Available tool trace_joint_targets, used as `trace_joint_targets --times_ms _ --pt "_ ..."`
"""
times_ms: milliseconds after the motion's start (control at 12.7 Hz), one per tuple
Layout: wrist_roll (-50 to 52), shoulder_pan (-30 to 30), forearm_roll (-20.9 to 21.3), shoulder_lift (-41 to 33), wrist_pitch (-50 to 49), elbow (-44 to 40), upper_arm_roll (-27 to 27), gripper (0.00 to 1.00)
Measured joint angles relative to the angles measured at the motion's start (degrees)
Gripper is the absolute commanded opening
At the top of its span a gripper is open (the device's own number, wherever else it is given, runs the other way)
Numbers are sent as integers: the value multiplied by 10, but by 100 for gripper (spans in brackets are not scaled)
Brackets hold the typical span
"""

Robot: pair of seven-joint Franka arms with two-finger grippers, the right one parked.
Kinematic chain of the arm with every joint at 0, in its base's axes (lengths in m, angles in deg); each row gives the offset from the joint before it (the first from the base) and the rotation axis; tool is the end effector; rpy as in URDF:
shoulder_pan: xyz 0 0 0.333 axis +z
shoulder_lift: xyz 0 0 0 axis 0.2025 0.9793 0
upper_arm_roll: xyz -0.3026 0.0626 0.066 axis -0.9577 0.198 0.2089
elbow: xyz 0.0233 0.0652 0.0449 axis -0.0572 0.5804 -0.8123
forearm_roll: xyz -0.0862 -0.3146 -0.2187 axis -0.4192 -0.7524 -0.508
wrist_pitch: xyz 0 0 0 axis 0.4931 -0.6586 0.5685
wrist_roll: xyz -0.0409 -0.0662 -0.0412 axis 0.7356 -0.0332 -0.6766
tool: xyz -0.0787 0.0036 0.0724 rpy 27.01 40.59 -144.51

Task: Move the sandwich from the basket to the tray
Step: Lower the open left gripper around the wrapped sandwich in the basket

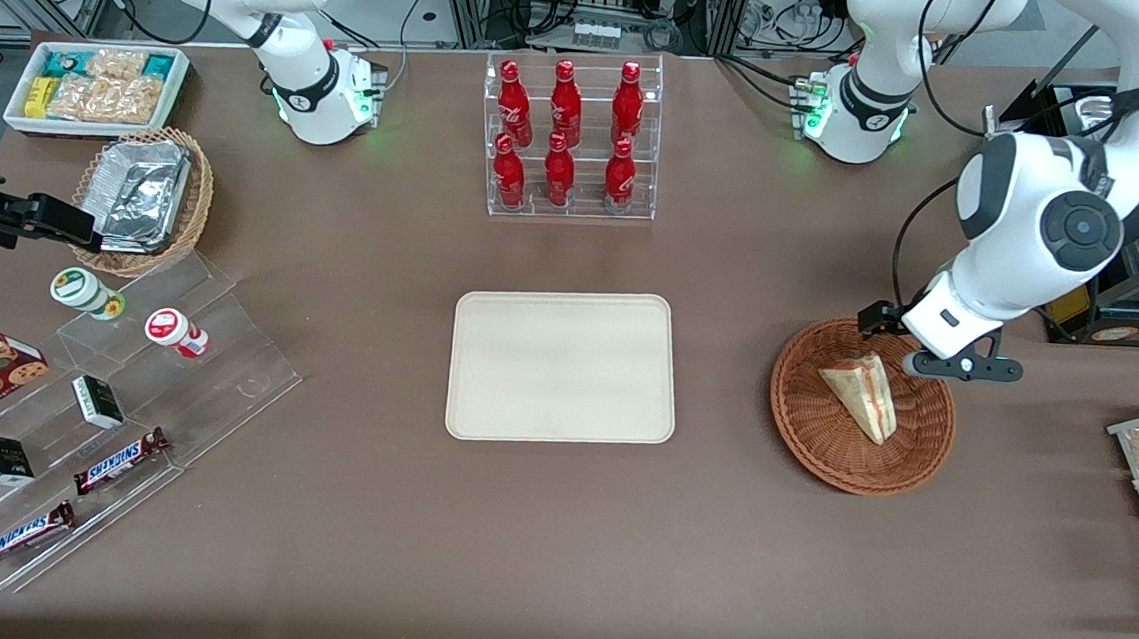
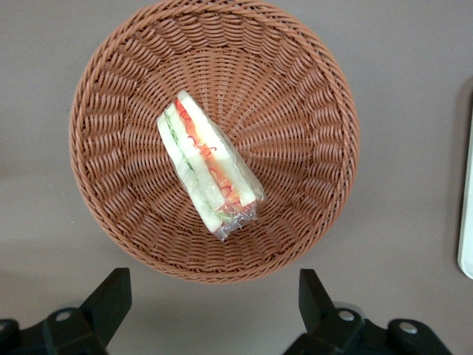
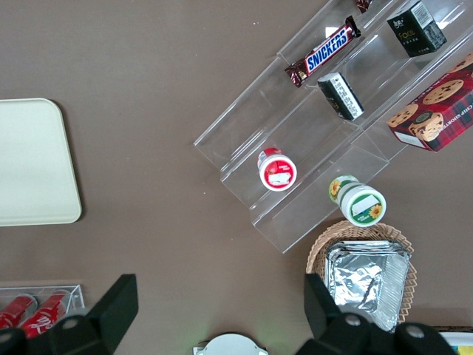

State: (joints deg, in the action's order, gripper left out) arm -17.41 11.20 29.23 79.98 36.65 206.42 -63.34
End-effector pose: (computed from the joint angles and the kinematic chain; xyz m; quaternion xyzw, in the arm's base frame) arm 0.5266 -0.0706 0.3691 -0.9993 0.0213 0.0321 0.0010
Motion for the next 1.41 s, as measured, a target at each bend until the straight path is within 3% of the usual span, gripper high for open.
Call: trace_joint_targets --times_ms 786,1414 --pt "300 0 0 38 78 3 1 100" --pt "331 0 0 81 99 4 1 100"
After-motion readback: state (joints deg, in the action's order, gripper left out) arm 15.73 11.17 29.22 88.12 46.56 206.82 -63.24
